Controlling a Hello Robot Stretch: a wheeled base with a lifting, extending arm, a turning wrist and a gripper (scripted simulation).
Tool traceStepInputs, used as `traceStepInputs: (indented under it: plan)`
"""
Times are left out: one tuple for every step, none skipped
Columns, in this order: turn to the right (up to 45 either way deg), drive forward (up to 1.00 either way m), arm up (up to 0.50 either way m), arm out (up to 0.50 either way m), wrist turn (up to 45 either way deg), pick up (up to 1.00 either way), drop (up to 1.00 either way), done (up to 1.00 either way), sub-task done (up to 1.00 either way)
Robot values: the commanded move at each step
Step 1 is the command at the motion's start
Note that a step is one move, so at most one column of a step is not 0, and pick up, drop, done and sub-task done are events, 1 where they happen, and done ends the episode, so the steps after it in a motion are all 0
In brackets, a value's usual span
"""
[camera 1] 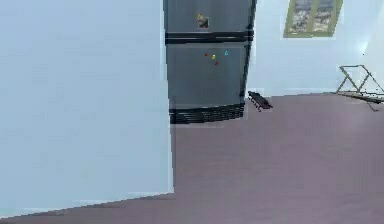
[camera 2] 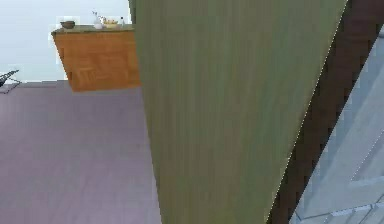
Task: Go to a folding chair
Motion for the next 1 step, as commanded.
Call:
traceStepInputs:
  plan:
    - [36.0, 0.0, 0.0, 0.0, 0.0, 0.0, 0.0, 0.0, 0.0]
